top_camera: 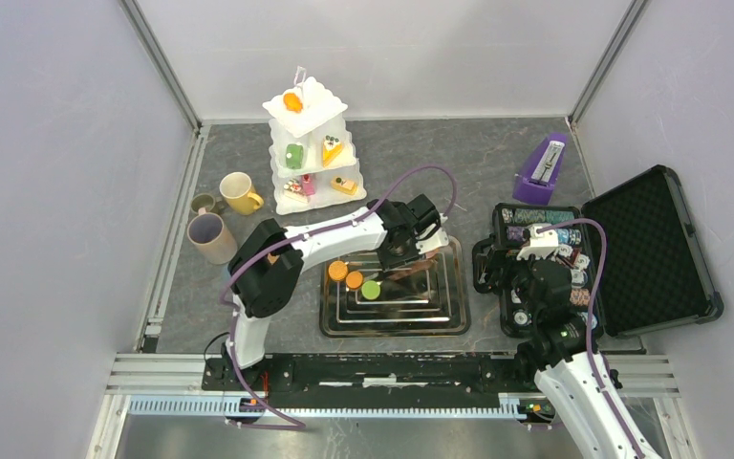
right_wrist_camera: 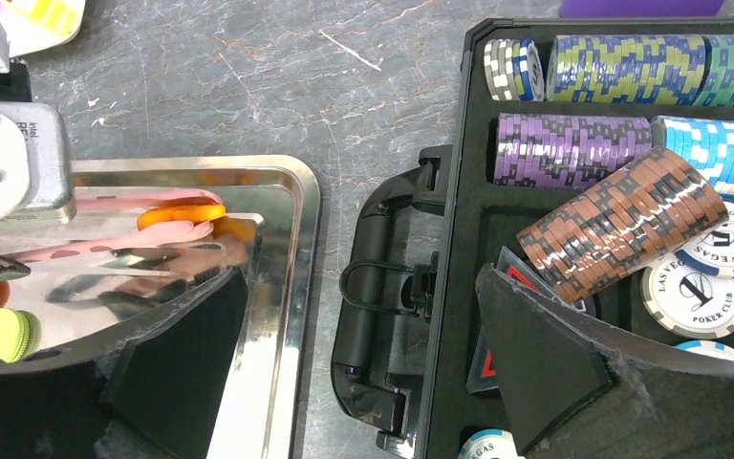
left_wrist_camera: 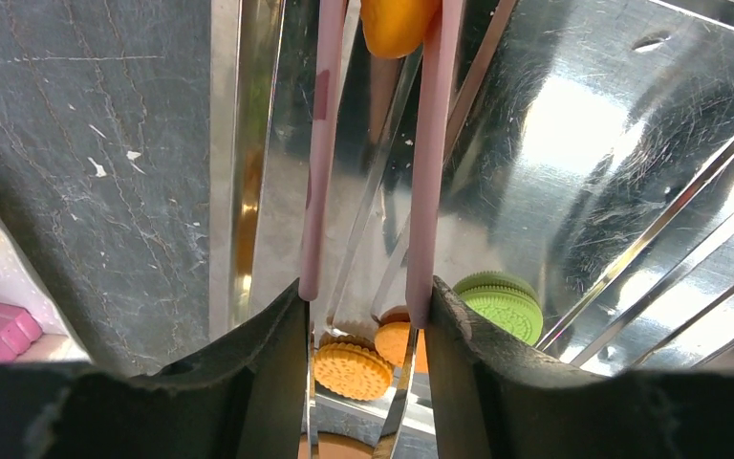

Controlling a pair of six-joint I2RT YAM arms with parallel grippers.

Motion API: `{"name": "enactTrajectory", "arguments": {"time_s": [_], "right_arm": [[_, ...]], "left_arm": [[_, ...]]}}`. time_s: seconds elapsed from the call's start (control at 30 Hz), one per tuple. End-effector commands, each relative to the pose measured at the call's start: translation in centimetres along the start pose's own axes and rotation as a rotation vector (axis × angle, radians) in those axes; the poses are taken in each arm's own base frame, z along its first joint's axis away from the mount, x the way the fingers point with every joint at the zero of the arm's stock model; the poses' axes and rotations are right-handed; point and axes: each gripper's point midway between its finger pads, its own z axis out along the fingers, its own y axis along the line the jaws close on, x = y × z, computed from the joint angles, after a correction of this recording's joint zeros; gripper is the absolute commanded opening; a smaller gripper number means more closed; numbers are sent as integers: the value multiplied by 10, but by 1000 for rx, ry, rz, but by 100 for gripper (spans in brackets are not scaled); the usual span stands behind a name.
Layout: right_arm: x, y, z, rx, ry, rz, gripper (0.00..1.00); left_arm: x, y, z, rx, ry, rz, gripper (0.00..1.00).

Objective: Serve the afternoon tea

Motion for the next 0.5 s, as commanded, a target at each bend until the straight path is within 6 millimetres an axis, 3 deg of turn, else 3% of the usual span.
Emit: {"name": "enactTrajectory", "arguments": {"time_s": [0.0,0.17,0.3,0.47], "right_arm": [[-8,-1,1,7,-28,4,98],[-9,0,1,5,-30,7,98],[-9,0,1,6,-32,6,98],[-9,0,1,3,-27,6,98]], "left_arm": [[-15,5,-24,-4,-67,-4,43],[-23,11,-59,-33,-169,-61,37],[-33,22,-101,-79,-295,-131,32],[-39,62,-160,-193,-400,-293,30]]}}
